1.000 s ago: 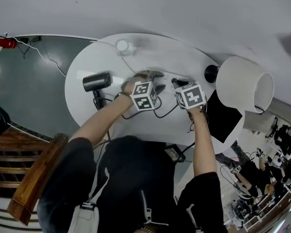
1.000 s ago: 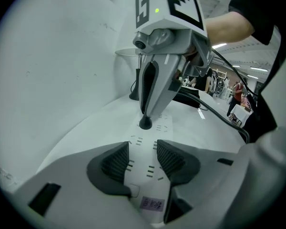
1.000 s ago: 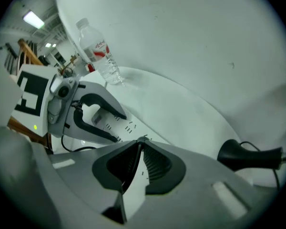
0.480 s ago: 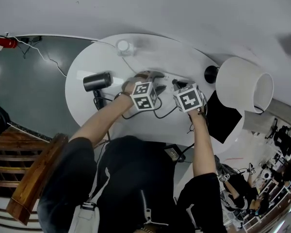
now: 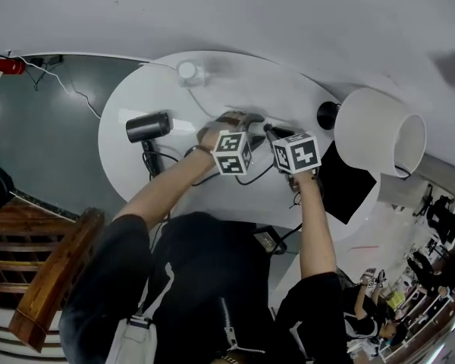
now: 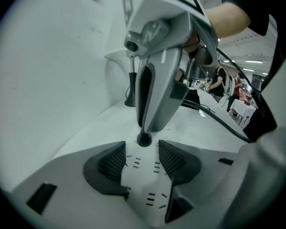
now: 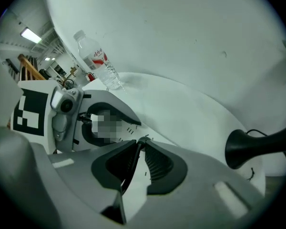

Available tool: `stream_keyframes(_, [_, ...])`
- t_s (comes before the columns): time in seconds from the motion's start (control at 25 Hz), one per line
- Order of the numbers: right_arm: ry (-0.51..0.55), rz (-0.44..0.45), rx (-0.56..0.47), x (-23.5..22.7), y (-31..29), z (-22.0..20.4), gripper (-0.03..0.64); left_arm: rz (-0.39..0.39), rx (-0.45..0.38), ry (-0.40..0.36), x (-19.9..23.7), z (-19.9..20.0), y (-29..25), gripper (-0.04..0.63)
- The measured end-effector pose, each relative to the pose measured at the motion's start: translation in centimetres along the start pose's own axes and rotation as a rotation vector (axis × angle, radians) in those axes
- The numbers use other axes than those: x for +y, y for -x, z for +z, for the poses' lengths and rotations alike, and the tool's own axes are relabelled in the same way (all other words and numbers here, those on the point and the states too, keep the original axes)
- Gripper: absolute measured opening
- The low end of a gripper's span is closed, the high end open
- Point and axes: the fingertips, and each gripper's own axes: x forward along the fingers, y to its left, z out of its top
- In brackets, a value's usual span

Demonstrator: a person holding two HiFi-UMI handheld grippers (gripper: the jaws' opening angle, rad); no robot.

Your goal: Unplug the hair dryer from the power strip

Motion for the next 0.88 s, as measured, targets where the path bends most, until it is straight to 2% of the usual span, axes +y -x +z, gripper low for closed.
stream_keyframes(0.12, [0.011,0.01,0.005,0.0,-0.1,-0.1,0.059,0.006,-0.001,0.001,0.0,-0.4,-0.3,0.206])
stream_keyframes(0.36, [0.06,-0.025,0.06,-0.3,0.3,0.0,0.049,-0.005,0.008,-0.001,0.0,-0.2,-0.5,0.204])
stream_keyframes(0.56, [0.034,0.004,0.063,-0.8,0.3,0.4,0.049,-0.012,0.015,0.003,0.0,-0.2,-0.5,0.199])
stream_keyframes(0.88, [0.074,-0.041,0.064,-0.4,1.1,0.4,0.032,-0.006,0.016,0.008,0.1,-0.2,-0.6,0.199])
